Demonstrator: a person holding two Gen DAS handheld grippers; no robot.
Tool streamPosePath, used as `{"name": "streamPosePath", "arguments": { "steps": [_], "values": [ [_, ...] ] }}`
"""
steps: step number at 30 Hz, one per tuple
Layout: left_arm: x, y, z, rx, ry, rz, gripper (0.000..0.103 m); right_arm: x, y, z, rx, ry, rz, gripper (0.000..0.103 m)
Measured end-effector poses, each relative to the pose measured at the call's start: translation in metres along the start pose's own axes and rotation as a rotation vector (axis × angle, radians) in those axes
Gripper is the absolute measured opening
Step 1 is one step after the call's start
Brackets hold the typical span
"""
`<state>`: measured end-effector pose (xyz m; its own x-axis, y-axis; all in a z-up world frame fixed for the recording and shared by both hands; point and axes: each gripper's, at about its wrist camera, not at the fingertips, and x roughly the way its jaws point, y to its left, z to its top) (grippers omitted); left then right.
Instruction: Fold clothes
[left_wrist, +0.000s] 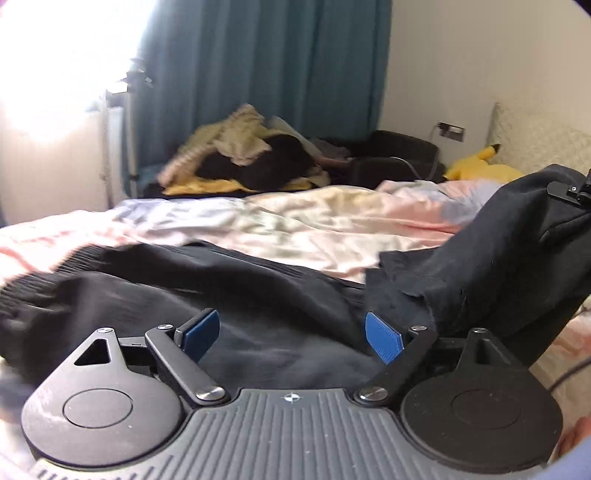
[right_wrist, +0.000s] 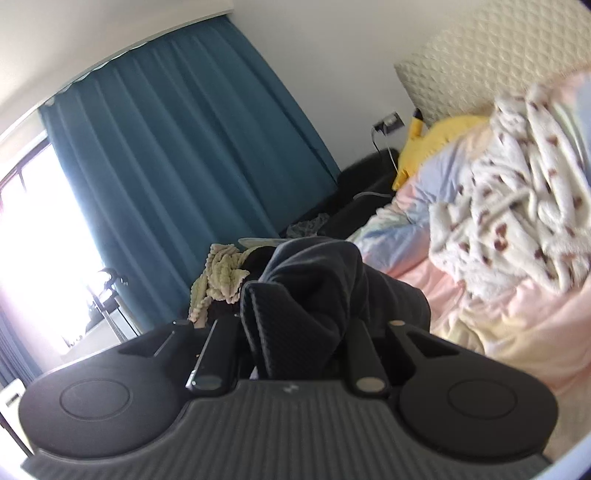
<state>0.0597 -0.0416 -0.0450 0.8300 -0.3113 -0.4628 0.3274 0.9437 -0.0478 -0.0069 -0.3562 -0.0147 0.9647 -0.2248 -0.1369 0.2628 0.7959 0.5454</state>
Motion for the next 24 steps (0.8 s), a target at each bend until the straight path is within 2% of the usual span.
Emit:
{"name": "streamPosePath", "arguments": {
  "steps": [5,11,13,15,18,21,23,24],
  "values": [
    [-0.034,0.043,0.017,-0.092,-0.053,0.045,0.090,0.009,0.047,-0.006,-0.185,-0.040,0.075,0.018],
    [-0.056,0.097,0.036,-0.198,-0.105,0.091,0.090,0.022,0.130,-0.028,-0.359,-0.058,0.204,0.018],
    [-0.064,0.119,0.039,-0.264,-0.142,0.143,0.090,0.035,0.160,-0.042,-0.394,-0.043,0.253,0.018],
    [-0.081,0.146,0.039,-0.361,-0.215,0.208,0.090,0.048,0.193,-0.060,-0.432,-0.016,0.307,0.018],
    [-0.100,0.193,0.035,-0.564,-0.321,0.293,0.090,0.069,0.245,-0.102,-0.498,0.045,0.404,0.018],
    [-0.111,0.241,0.020,-0.760,-0.401,0.392,0.090,0.086,0.292,-0.163,-0.587,0.139,0.498,0.018],
    [-0.108,0.265,0.008,-0.854,-0.395,0.461,0.090,0.096,0.316,-0.212,-0.675,0.224,0.555,0.018],
    [-0.104,0.275,0.002,-0.888,-0.372,0.471,0.090,0.101,0.326,-0.238,-0.725,0.281,0.581,0.018]
  ]
}}
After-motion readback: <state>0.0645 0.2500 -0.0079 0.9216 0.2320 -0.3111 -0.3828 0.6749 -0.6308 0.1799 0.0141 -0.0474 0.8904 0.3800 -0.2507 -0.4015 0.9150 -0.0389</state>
